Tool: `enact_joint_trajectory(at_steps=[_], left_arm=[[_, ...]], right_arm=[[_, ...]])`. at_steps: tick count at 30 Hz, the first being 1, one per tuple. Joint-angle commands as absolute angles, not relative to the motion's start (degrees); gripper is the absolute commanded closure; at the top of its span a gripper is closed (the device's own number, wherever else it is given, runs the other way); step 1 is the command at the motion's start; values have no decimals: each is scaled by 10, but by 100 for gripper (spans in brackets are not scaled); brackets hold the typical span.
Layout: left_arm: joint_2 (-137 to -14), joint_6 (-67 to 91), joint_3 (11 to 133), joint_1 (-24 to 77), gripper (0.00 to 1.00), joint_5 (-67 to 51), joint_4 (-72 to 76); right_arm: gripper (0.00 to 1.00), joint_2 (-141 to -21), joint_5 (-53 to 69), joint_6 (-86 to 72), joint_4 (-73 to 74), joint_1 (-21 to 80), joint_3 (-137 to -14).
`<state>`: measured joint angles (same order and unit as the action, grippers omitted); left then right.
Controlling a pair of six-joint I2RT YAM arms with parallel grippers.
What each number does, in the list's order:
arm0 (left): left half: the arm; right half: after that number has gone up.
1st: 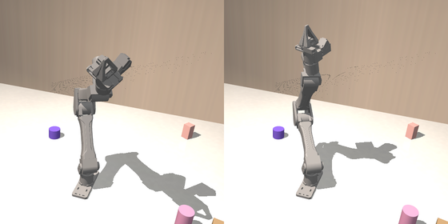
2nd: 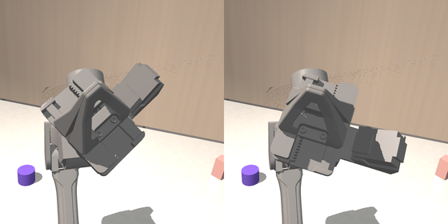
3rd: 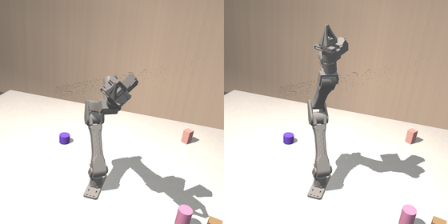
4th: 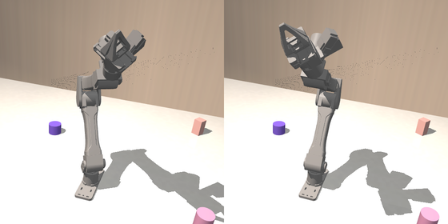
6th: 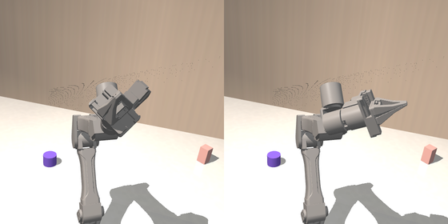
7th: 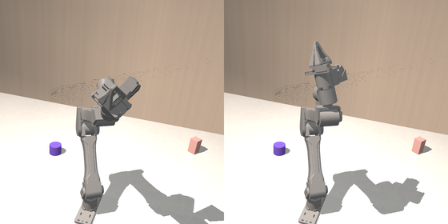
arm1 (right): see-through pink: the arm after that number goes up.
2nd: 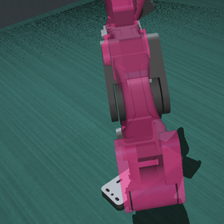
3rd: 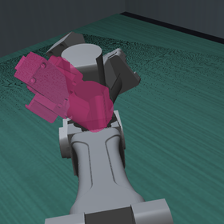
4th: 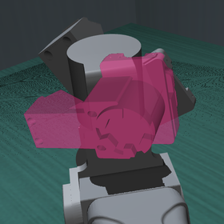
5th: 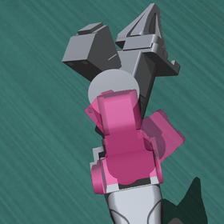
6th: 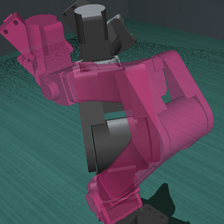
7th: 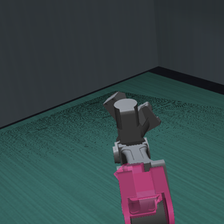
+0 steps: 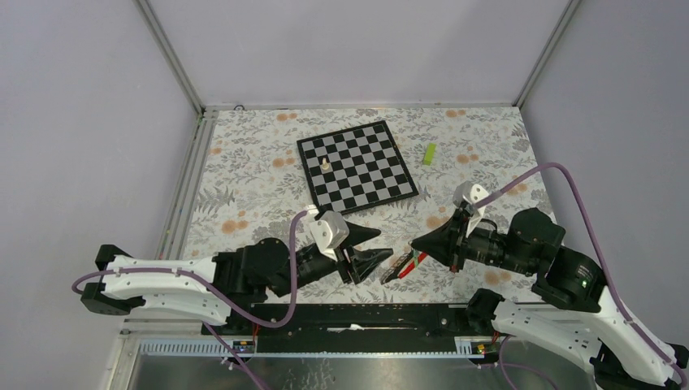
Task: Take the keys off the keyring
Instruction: Remove the key from the keyring.
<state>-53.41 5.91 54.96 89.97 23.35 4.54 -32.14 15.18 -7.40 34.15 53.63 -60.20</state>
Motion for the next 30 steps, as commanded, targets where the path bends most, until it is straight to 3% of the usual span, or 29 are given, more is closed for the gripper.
enact_joint_trajectory(at_steps=[1, 7, 15, 21, 30], left_arm=[[-532, 51, 532, 898, 51, 290, 104], [-526, 54, 513, 898, 50, 308, 127], [-523, 49, 492, 898, 41, 328, 153], [-549, 5, 503, 898, 29, 365, 172], [-561, 16, 463, 898, 24, 379, 227]], right_arm=[[100, -341, 36, -154, 331, 539, -641], [100, -386, -112, -252, 348, 539, -660], [100, -416, -231, -314, 361, 539, -674], [100, -451, -258, -333, 395, 539, -713], [100, -418, -251, -391, 363, 539, -689]])
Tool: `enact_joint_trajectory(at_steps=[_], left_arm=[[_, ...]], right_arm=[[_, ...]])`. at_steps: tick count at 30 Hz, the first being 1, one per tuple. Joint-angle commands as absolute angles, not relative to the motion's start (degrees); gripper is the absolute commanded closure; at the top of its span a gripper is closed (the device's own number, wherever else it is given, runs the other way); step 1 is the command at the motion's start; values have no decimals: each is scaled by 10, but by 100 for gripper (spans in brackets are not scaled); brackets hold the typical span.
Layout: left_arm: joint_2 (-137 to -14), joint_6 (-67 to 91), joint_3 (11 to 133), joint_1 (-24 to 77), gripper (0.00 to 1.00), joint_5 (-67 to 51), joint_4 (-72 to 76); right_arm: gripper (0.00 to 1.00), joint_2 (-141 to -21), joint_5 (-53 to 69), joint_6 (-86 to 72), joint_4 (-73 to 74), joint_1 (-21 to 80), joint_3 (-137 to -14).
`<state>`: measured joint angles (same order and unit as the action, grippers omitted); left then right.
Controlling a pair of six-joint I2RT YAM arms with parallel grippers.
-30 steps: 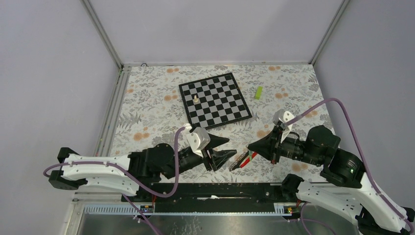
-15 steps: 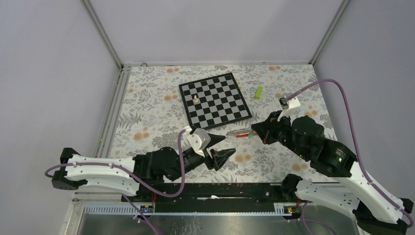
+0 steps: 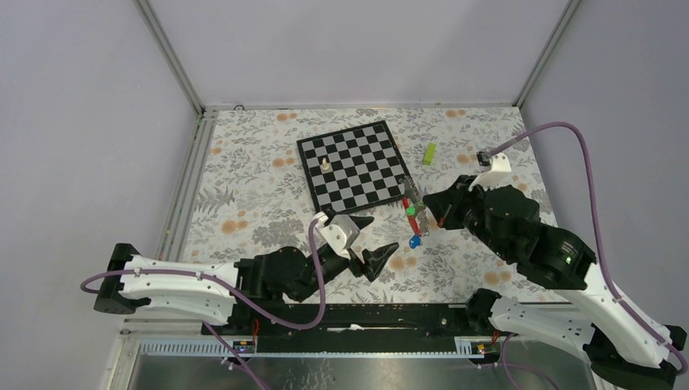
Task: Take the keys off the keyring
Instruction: Remove the key from the keyring.
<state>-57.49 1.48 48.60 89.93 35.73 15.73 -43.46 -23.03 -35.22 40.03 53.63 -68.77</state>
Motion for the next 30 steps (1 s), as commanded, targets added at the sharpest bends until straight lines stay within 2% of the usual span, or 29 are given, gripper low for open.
enact_joint_trajectory(at_steps=[1, 13, 22, 30], left_arm=[[-557, 20, 454, 898, 24, 379, 237], [-540, -21, 411, 898, 21, 372, 328], [-550, -40, 427, 898, 19, 367, 338], [-534, -40, 431, 898, 20, 371, 346]], right_arm=[[100, -412, -250, -396, 358, 539, -687], [100, -364, -312, -549, 301, 539, -616], [100, -381, -379, -641, 350, 539, -660], [100, -384, -398, -626, 352, 539, -692]])
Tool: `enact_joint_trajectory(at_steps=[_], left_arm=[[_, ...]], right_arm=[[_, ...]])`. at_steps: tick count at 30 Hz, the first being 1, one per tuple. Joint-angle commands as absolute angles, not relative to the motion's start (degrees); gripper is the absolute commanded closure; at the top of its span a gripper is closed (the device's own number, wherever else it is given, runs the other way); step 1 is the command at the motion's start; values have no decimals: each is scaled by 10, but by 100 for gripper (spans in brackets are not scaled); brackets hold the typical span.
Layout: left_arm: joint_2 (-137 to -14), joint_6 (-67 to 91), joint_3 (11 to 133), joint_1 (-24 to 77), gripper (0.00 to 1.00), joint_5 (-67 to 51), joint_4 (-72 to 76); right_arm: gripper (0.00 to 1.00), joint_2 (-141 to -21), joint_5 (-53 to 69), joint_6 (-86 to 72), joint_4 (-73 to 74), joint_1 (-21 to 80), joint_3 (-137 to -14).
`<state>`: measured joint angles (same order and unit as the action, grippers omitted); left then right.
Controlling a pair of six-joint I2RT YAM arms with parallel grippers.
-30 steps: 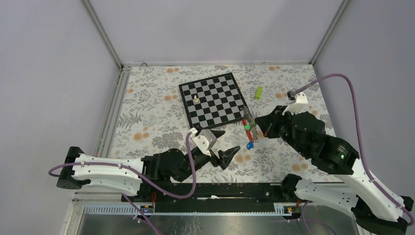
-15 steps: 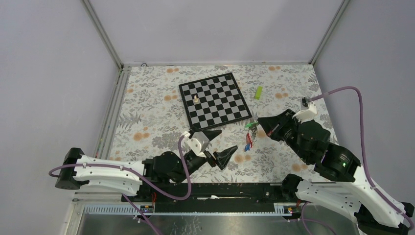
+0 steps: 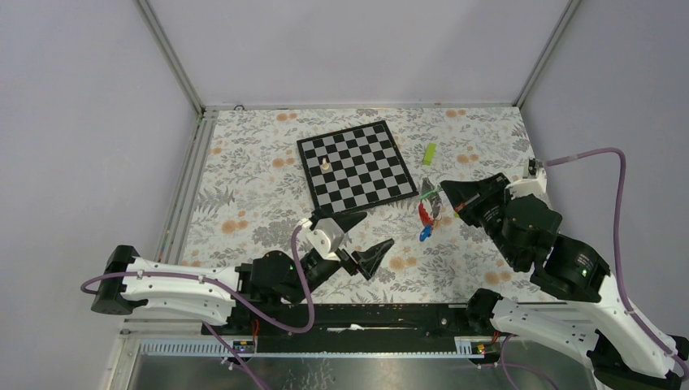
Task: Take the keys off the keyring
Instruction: Remove the key from the keyring.
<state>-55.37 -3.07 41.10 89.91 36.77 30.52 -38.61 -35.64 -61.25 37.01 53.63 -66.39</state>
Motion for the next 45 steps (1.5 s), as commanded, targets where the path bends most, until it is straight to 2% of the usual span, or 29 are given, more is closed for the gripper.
enact_joint_trajectory(at_steps=[1, 8, 13, 20, 26, 37, 45], left_arm=[[-532, -45, 432, 898, 20, 364, 349], [-542, -88, 451, 898, 19, 347, 361], [-573, -117, 465, 898, 14, 334, 395], [-644, -167, 510, 898, 14, 351, 424], [-662, -206, 516, 898, 18, 380, 454], [-670, -228, 522, 897, 18, 397, 440], [-685, -232, 524, 893, 29, 416, 442]], right_arm=[[100, -384, -392, -616, 344, 539, -690], [100, -370, -299, -522, 268, 539, -649], [100, -359, -279, -545, 261, 539, -629], [100, -364, -238, -573, 256, 539, -617], [100, -362, -204, -565, 243, 539, -611], [100, -364, -142, -549, 220, 539, -604], [100, -363, -125, -548, 214, 539, -607]])
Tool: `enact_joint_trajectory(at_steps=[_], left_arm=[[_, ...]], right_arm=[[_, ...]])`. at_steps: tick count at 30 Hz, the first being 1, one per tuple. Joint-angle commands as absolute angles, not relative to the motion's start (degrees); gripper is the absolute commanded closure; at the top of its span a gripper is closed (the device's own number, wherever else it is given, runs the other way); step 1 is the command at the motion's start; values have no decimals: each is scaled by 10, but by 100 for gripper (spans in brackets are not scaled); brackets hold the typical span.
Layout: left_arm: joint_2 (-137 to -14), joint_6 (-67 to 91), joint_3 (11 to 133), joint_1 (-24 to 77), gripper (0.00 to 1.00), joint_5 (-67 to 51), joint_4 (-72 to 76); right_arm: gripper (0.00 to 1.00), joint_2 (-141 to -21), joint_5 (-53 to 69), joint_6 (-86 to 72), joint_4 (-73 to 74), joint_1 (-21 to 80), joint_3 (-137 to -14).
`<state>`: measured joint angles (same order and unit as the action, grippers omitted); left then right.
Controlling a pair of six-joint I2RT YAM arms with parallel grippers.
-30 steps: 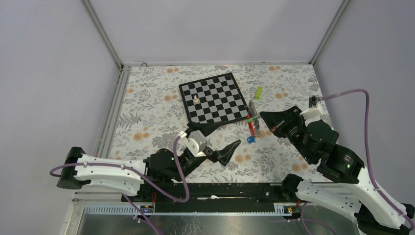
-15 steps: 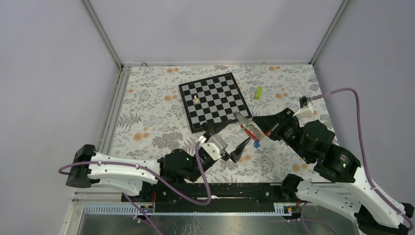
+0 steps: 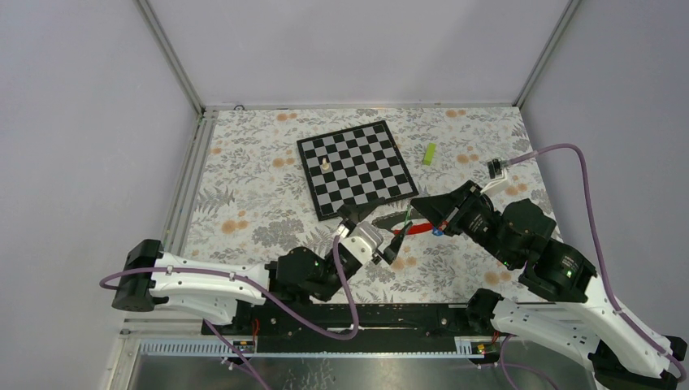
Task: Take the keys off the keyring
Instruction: Remove the key from the keyring.
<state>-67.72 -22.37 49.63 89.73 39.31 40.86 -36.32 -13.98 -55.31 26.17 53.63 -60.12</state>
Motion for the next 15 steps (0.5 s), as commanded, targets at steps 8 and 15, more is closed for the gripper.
enact_joint_trajectory(at_steps=[8, 15], left_arm=[[-700, -228, 534, 890, 39, 437, 442], [-702, -225, 535, 887, 47, 448, 454]], right_arm=[[100, -363, -114, -550, 208, 539, -606], [100, -360, -113, -551, 209, 539, -604]])
